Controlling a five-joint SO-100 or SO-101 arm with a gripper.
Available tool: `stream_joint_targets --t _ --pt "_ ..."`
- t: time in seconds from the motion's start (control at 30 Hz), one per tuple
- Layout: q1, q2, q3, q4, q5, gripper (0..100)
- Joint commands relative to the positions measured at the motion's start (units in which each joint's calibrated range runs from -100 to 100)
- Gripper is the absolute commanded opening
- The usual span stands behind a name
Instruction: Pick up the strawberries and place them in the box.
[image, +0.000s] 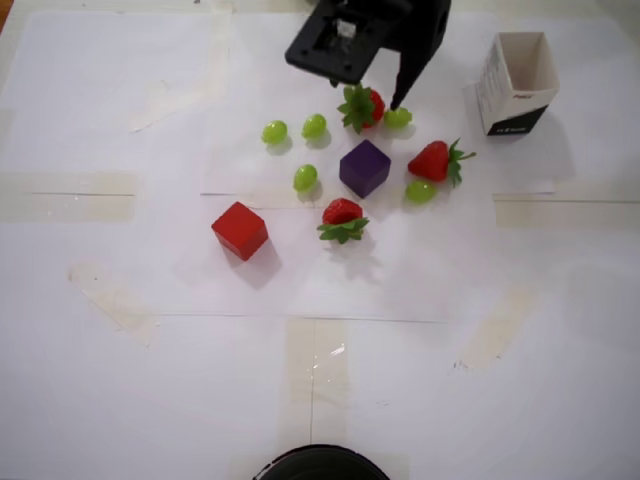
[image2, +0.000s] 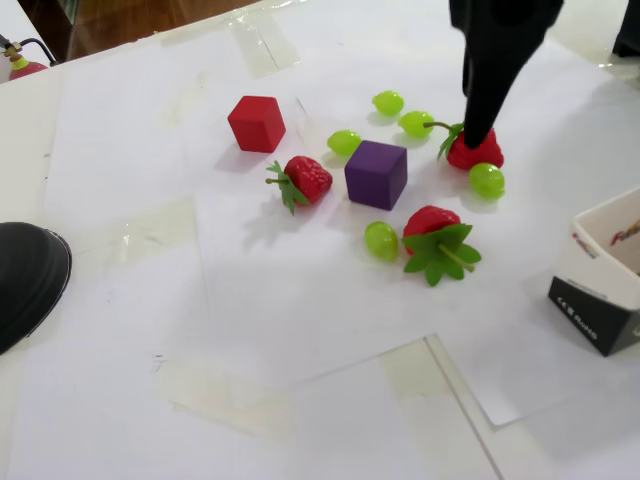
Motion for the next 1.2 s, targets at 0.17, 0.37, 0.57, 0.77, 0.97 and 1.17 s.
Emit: stream_joint_targets --t 0.17,0.37,0.57,0.77,0.97,1.17 --pt "0.2 0.8 5.6 -7.4 -1.5 29" --pt "0.4 1.2 6.6 -9.0 -1.5 28" --pt "0.6 0.7 7.5 -10.5 -1.4 28" --pt "0.1 0.7 10.3 -14.3 -1.6 28" --pt "0.1 0.4 10.5 -13.9 -1.4 23" --pt "0.0 0.4 10.6 -13.5 -0.5 23"
